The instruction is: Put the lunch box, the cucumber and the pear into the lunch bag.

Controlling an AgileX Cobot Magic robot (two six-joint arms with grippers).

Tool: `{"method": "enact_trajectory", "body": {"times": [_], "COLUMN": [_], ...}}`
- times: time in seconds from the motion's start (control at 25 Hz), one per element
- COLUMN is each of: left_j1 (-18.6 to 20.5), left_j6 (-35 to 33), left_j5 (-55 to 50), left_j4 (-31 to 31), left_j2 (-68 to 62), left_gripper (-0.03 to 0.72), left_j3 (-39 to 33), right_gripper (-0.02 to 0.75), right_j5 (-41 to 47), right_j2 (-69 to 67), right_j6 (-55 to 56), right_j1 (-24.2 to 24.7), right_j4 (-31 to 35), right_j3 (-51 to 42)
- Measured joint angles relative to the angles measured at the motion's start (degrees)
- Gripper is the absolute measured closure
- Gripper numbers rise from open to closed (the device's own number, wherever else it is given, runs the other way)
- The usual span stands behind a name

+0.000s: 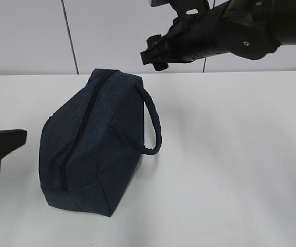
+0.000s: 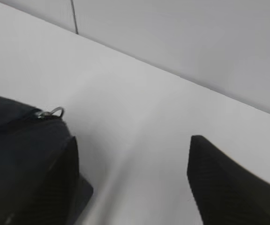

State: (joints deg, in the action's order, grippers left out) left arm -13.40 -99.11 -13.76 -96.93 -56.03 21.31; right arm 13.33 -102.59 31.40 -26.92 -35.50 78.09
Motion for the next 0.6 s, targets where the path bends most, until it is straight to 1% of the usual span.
{"method": "enact_trajectory", "body": {"times": [0.16,0.28,0.36,0.4,0.44,0.48,0.56,0.6], "left_j1": [0.0,0.0,0.0,0.0,0.0,0.0,0.0,0.0], "left_j6": [0.5,0.8,2.9,5.0,7.8,12.6,23.7,30.8], "left_j5": [2.9,-0.8,-3.7,-5.4,-7.6,-9.9,-15.7,-17.8], "left_j4": [0.0,1.1,4.5,7.2,12.7,17.7,31.3,39.7], "left_j2": [2.9,3.1,3.0,3.0,3.0,3.0,3.0,3.0], "left_gripper": [0.288,0.288,0.288,0.288,0.288,0.288,0.29,0.295], "left_j3": [0.0,0.0,0.0,0.0,0.0,0.5,2.7,4.1], "right_gripper": [0.188,0.207,0.213,0.214,0.216,0.216,0.218,0.22], "right_j5": [6.7,10.3,12.0,13.2,14.6,16.3,18.9,20.1], "right_j2": [4.4,7.7,10.1,11.3,12.3,13.3,15.3,16.1], "right_j6": [0.0,0.0,0.0,0.0,0.0,0.1,0.1,0.1], "right_j1": [-2.4,-3.4,-3.8,-4.0,-4.3,-4.6,-5.1,-5.4], "right_j4": [0.5,1.7,2.6,3.0,3.4,3.6,4.1,4.3], "right_j3": [-2.3,-4.7,-5.9,-6.2,-6.4,-6.5,-7.1,-7.4]}}
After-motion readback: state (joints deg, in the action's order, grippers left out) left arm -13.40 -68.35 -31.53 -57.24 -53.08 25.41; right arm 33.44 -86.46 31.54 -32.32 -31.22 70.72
